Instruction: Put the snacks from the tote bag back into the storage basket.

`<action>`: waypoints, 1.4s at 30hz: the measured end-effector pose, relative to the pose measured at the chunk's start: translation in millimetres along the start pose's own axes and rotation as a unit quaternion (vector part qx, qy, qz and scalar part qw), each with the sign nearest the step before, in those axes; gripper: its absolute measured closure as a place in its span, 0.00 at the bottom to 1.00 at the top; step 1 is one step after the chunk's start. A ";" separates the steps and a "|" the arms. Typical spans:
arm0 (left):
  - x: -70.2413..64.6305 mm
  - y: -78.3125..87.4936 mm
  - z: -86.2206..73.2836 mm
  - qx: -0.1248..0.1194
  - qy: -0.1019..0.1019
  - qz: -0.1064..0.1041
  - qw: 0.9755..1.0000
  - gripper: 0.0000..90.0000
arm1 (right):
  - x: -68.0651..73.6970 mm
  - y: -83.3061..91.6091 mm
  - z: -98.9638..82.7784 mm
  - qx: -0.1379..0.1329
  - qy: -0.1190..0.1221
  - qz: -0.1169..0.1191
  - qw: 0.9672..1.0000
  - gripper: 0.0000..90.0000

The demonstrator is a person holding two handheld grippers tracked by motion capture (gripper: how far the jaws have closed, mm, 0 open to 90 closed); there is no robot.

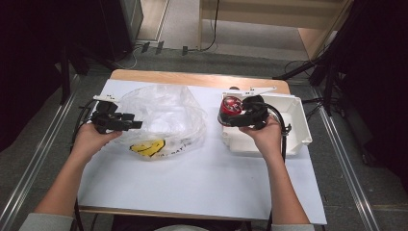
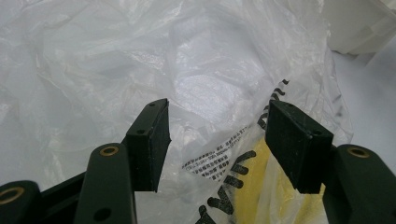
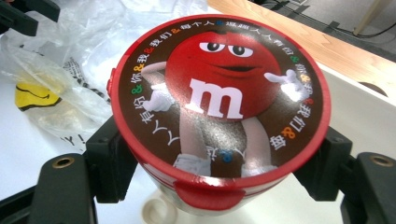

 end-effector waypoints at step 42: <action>-1.1 -2.4 -0.7 0.004 -0.002 0.001 1.000 0.46 | -59.3 13.8 -29.6 0.001 -0.063 -0.053 0.997 0.29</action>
Point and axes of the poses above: each handheld gripper's, and its own axes: y roughly backward along the jaws, z roughly out of its top, x roughly to its left, the point moved 7 cm from there along -y, roughly forward along the jaws
